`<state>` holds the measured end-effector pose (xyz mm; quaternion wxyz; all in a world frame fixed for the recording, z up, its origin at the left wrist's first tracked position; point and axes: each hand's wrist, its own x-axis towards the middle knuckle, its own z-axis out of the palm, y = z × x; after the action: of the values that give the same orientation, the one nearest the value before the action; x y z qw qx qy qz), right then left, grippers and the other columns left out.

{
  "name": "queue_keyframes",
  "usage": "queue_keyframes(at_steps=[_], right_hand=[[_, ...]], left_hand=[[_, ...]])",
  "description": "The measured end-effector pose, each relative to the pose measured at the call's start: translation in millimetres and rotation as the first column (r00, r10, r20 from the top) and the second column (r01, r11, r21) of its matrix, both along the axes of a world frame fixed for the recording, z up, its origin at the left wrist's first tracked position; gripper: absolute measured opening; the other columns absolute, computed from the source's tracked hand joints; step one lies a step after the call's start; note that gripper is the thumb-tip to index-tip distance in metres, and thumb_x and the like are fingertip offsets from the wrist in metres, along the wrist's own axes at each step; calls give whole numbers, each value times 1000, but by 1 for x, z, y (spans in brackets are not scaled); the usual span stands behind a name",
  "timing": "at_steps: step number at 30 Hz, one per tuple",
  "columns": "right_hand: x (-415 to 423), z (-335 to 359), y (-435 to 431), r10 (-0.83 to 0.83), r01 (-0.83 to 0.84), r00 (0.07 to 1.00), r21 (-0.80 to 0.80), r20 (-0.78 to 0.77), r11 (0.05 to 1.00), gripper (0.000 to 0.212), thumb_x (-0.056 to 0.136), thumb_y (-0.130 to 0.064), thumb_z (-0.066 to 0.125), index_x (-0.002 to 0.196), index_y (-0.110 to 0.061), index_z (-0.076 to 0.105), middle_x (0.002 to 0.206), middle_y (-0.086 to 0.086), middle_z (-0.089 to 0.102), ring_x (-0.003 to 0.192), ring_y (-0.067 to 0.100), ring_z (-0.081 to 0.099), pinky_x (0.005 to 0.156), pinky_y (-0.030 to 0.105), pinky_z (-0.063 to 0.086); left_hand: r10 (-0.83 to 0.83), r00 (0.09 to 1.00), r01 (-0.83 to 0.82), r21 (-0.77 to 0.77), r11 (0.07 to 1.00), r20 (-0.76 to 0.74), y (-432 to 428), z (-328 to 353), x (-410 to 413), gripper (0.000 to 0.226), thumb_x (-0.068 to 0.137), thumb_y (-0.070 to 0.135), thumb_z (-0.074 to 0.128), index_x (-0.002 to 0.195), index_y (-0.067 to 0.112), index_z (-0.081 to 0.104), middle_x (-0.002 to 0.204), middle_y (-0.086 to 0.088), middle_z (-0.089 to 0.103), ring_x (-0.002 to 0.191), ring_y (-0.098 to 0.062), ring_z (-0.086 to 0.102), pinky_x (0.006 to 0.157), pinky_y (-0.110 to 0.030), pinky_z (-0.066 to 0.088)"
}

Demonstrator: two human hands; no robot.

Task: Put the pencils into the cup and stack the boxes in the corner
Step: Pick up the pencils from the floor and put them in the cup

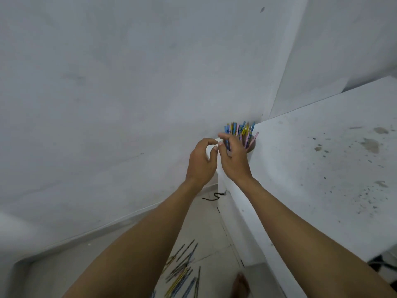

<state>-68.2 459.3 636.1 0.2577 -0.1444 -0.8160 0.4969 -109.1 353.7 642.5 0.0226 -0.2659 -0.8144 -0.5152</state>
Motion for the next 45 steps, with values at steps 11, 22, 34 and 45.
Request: queue_keyframes(at_steps=[11, 22, 34, 45], right_hand=[[94, -35, -163, 89, -95, 995, 134, 52, 986, 27, 96, -16, 46, 121, -17, 58, 120, -2, 60, 114, 13, 54, 101, 44, 44], [128, -81, -216, 205, -228, 961, 114, 184, 967, 24, 94, -16, 50, 114, -20, 62, 116, -5, 60, 113, 13, 55, 101, 48, 42], [135, -178, -234, 266, -291, 865, -6, 426, 957, 25, 94, -22, 50, 118, -27, 59, 123, -7, 56, 118, 12, 51, 105, 46, 39], [108, -341, -277, 50, -96, 780, 40, 624, 995, 29, 96, -26, 53, 124, -21, 57, 128, 0, 54, 121, 19, 48, 102, 33, 27]], left_hand=[[43, 999, -44, -57, 997, -17, -188, -16, 90, 18, 96, 18, 50, 110, 13, 61, 109, 3, 63, 100, -2, 54, 86, 1, 35], [156, 979, -138, -138, 981, 131, -251, -68, 138, 13, 96, 18, 51, 103, 16, 61, 101, 6, 64, 95, -7, 57, 81, -11, 41], [213, 938, -127, -301, 945, 272, -271, -159, 151, 13, 95, 15, 52, 102, 13, 62, 100, 2, 64, 95, -6, 55, 84, -20, 45], [-8, 950, 119, -339, 933, 312, -320, -330, 87, 7, 91, 7, 55, 95, 9, 61, 93, -3, 63, 87, -12, 54, 77, -15, 36]])
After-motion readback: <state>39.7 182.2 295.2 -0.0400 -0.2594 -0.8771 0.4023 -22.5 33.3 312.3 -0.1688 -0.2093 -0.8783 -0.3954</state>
